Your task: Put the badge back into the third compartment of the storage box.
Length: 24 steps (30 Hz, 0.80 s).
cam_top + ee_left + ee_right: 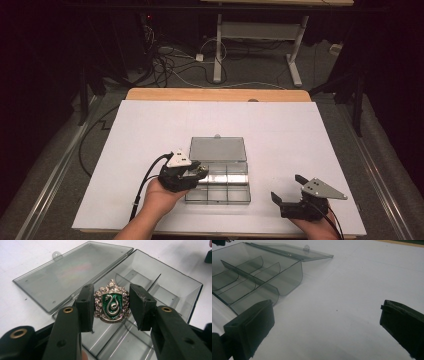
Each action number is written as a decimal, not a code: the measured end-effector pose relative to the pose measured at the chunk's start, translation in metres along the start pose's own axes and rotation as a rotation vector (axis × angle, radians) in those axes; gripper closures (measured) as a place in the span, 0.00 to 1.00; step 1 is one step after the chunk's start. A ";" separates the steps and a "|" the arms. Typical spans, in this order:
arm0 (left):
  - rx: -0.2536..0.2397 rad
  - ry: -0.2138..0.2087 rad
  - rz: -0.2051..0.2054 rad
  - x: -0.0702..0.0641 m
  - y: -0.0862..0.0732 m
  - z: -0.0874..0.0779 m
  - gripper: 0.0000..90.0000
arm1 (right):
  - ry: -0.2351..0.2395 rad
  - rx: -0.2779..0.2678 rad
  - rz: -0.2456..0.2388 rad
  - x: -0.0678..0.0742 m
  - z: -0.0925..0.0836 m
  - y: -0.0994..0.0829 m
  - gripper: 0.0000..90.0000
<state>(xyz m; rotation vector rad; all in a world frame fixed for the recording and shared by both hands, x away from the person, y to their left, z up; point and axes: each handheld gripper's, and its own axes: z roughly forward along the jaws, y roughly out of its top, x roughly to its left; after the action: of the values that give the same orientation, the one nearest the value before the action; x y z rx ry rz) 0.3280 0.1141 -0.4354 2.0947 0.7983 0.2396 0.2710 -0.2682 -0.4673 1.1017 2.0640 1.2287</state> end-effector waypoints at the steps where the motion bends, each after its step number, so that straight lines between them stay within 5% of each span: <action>1: 0.002 -0.001 0.005 -0.001 0.002 0.002 0.62 | 0.000 0.000 0.000 0.000 0.000 0.000 0.00; 24: 0.047 -0.040 0.066 -0.022 0.030 0.039 0.62 | 0.000 -0.005 0.003 -0.001 -0.002 0.000 0.00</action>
<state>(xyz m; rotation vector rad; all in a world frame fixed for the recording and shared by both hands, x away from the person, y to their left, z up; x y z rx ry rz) 0.3413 0.0616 -0.4335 2.1654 0.7175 0.2155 0.2703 -0.2699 -0.4668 1.1037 2.0592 1.2345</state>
